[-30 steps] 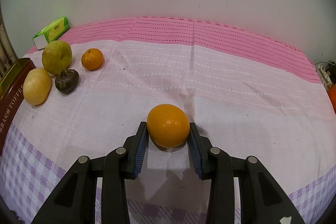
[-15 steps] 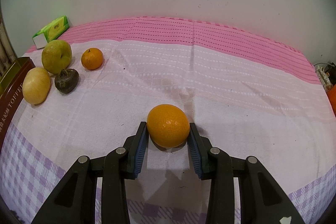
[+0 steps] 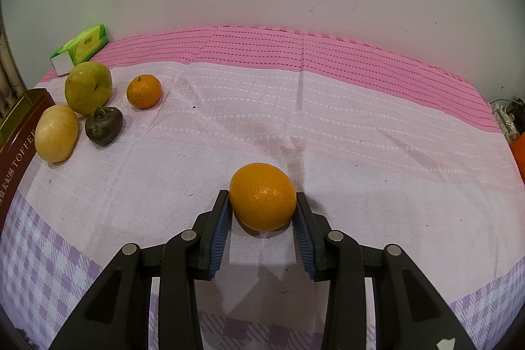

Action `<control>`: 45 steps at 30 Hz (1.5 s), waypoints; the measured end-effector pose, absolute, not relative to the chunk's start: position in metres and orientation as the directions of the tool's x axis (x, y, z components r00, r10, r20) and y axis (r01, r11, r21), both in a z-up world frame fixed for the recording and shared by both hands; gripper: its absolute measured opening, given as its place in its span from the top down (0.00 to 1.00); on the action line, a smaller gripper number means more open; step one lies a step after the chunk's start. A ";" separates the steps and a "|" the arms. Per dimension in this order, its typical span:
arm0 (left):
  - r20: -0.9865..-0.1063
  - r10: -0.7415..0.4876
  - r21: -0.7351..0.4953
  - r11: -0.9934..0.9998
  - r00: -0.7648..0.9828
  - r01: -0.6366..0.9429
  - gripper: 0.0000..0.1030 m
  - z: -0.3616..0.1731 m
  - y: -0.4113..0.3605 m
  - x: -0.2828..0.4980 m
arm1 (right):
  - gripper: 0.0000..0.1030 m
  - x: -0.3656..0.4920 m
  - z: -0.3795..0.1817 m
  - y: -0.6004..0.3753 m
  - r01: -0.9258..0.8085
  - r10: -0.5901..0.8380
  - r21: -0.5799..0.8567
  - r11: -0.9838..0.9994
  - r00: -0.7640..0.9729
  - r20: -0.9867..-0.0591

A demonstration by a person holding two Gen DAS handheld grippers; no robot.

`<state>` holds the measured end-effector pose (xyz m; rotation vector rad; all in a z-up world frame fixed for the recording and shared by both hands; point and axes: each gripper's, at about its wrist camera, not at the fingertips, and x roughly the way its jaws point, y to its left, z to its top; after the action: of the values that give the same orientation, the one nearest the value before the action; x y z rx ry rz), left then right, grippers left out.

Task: Organize fruits
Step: 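Lower the citrus into the tray and open the left gripper, then withdraw the left gripper while the right gripper carries the orange toward the tray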

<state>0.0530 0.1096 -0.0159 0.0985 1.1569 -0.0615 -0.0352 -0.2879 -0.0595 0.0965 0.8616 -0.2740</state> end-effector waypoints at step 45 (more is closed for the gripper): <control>-0.865 0.067 0.075 0.997 0.498 -0.004 0.23 0.008 0.162 0.034 | 0.67 -0.025 -0.040 -0.259 0.299 -0.241 -0.071 0.952 0.584 -0.776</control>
<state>0.0342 0.1622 0.0083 0.0656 1.0488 0.0426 -0.0250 -0.2585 -0.0403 0.0698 0.8941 -0.3152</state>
